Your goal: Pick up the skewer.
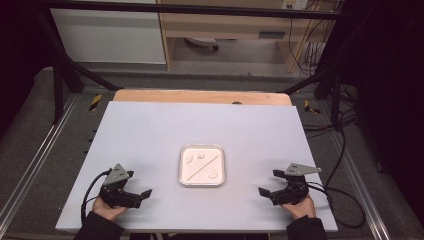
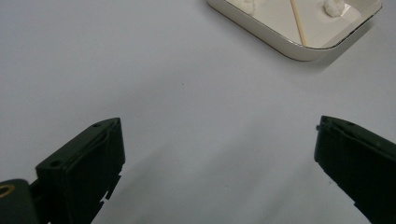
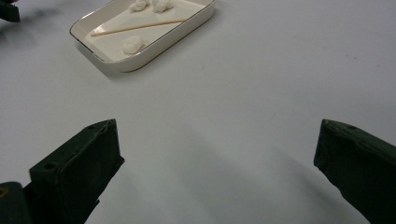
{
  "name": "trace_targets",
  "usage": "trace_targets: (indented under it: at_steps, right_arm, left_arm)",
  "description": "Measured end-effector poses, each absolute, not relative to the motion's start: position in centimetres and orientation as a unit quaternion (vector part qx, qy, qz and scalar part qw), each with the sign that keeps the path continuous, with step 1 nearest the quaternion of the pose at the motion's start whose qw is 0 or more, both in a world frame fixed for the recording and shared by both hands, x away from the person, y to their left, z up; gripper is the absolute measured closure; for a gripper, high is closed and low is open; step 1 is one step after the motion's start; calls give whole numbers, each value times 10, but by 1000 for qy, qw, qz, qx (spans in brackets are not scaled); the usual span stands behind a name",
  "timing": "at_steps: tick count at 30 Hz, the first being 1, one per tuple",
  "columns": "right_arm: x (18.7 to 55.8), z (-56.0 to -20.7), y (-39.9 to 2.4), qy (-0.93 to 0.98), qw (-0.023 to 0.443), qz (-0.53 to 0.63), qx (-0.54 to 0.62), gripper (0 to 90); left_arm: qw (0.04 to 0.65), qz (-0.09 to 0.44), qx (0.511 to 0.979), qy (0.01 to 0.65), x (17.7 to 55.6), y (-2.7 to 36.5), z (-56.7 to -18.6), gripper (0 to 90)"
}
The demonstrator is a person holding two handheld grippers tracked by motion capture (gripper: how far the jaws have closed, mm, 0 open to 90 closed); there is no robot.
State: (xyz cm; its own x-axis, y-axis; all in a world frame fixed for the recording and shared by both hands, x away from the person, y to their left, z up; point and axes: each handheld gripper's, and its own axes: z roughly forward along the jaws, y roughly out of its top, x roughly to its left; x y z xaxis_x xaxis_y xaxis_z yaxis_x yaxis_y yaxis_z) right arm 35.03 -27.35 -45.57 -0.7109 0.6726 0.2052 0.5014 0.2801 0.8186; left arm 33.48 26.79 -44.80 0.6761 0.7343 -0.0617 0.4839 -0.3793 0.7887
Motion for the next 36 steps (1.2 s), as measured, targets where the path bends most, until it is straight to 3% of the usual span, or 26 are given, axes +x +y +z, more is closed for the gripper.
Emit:
trace_targets:
  at_steps: [36]
  right_arm:
    - [351, -456, -273, 798, 97, 467, 368, 8]
  left_arm:
    - [401, 160, 824, 367, 342, 241, -426, 23]
